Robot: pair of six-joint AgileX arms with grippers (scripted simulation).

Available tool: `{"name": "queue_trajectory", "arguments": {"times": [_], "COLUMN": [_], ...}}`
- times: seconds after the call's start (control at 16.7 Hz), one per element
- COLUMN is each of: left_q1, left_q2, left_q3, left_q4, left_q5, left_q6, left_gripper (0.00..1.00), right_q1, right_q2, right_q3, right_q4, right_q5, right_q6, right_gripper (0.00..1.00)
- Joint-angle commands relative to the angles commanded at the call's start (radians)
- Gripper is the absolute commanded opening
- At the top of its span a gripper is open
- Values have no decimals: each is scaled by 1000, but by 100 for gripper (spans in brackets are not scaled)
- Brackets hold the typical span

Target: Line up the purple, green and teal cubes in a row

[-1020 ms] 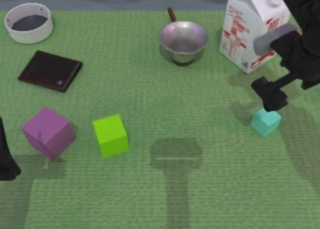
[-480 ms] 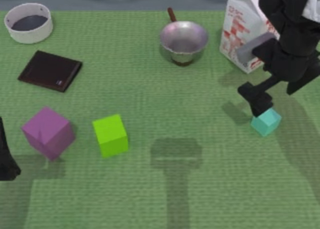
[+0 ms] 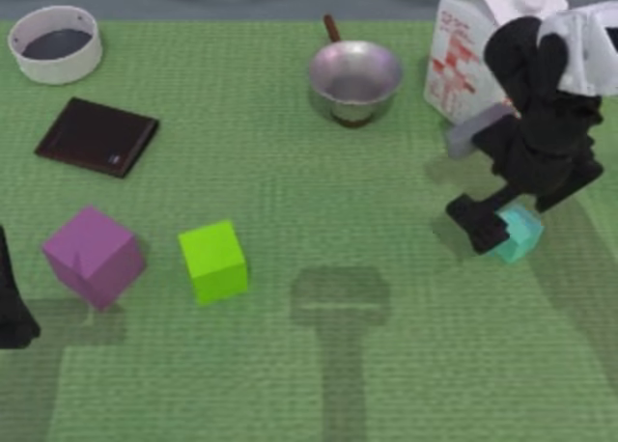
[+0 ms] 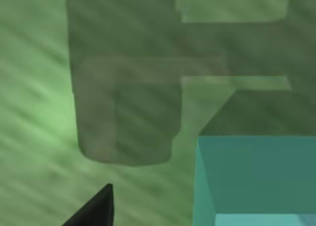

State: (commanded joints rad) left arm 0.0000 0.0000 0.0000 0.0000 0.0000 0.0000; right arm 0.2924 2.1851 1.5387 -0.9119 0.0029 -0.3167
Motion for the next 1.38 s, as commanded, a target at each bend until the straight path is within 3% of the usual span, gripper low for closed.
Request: {"name": "queue_trajectory", "arguments": {"times": [0.42, 1.2, 1.38], "left_q1": [0, 0, 0], "left_q2": [0, 0, 0], "left_q3": [0, 0, 0], "left_q4": [0, 0, 0], "left_q5": [0, 0, 0], "left_q6": [0, 0, 0], "left_gripper": [100, 100, 100], "right_q1": [2, 2, 2], "right_q2": [42, 42, 42], "right_q3": [-56, -56, -56], "right_q4": [86, 86, 86], "right_q5": [0, 0, 0], "right_q6": [1, 1, 1], "right_gripper": [100, 2, 0]}}
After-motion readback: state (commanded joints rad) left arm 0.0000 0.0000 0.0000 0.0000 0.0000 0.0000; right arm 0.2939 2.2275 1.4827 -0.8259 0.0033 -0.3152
